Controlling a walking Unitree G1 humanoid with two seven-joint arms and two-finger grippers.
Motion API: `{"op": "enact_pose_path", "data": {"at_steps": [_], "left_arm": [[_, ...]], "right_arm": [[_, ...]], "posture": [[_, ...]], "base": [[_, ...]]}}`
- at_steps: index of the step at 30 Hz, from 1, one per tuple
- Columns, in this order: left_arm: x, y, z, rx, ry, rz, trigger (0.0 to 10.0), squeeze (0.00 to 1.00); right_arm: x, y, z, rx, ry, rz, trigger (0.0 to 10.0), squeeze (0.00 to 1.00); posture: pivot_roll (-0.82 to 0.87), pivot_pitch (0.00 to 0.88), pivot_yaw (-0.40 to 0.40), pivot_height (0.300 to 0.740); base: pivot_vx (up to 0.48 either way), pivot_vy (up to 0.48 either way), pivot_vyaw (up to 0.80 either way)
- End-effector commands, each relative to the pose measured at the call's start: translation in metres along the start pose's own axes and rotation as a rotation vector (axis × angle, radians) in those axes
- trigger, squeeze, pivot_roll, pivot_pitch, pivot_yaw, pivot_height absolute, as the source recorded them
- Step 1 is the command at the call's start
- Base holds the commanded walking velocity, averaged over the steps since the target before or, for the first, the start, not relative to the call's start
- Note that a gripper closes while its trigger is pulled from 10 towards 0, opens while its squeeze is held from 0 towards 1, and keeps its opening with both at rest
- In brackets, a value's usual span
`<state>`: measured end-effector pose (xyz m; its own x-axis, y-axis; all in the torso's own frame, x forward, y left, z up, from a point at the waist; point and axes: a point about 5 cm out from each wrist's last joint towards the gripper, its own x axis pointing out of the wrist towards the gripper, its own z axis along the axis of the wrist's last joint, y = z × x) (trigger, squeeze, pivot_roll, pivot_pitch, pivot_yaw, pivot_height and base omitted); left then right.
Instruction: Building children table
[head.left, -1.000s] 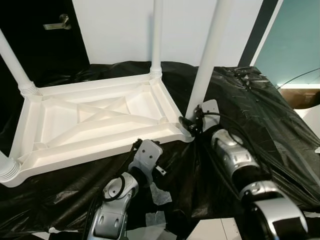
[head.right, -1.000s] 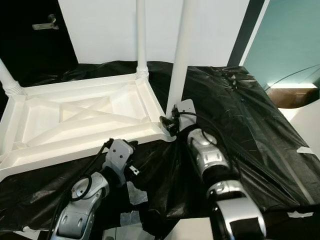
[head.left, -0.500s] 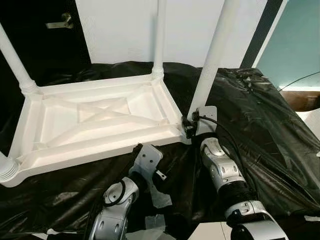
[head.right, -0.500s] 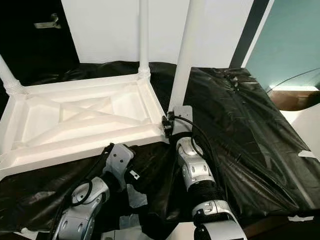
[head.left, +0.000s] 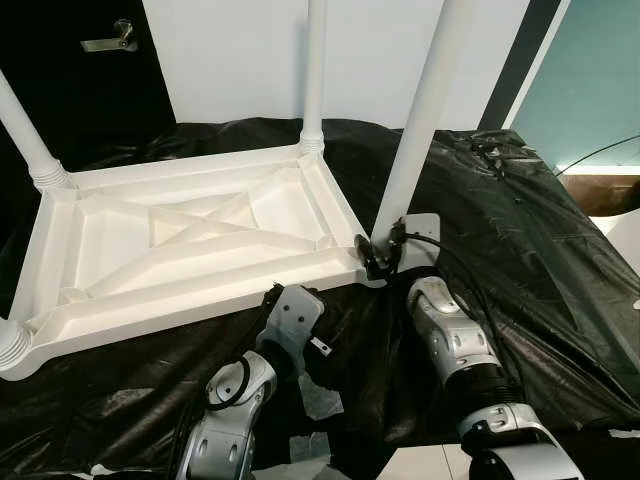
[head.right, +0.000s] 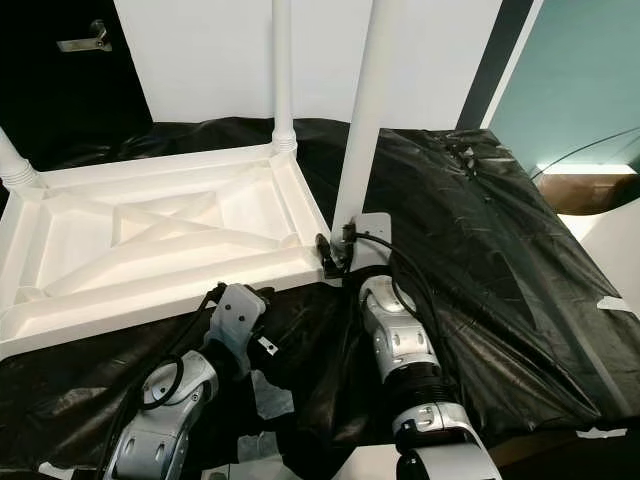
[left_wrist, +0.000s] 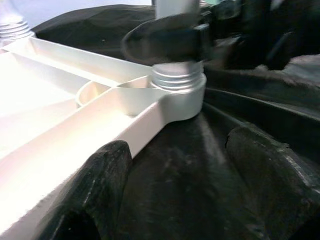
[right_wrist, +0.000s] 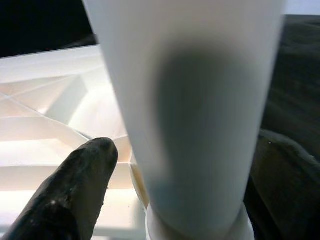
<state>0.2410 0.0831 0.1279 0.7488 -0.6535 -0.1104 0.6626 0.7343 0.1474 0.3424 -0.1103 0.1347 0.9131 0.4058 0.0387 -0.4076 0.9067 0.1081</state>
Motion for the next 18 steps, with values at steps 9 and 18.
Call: {"op": "enact_pose_path", "data": {"at_steps": [9, 18], "left_arm": [[-0.002, 0.009, 0.001, 0.012, 0.002, 0.128, 10.0, 0.00], [-0.001, 0.011, 0.002, 0.022, 0.002, 0.116, 10.0, 0.00]], "right_arm": [[-0.005, -0.013, 0.002, -0.074, 0.041, 0.273, 10.0, 0.00], [0.002, -0.026, 0.011, -0.190, 0.108, 0.431, 10.0, 0.00]], "posture": [[0.16, 0.024, -0.059, 0.740], [0.15, 0.028, -0.057, 0.740]], "base": [[0.000, 0.000, 0.00], [0.000, 0.000, 0.00]]}}
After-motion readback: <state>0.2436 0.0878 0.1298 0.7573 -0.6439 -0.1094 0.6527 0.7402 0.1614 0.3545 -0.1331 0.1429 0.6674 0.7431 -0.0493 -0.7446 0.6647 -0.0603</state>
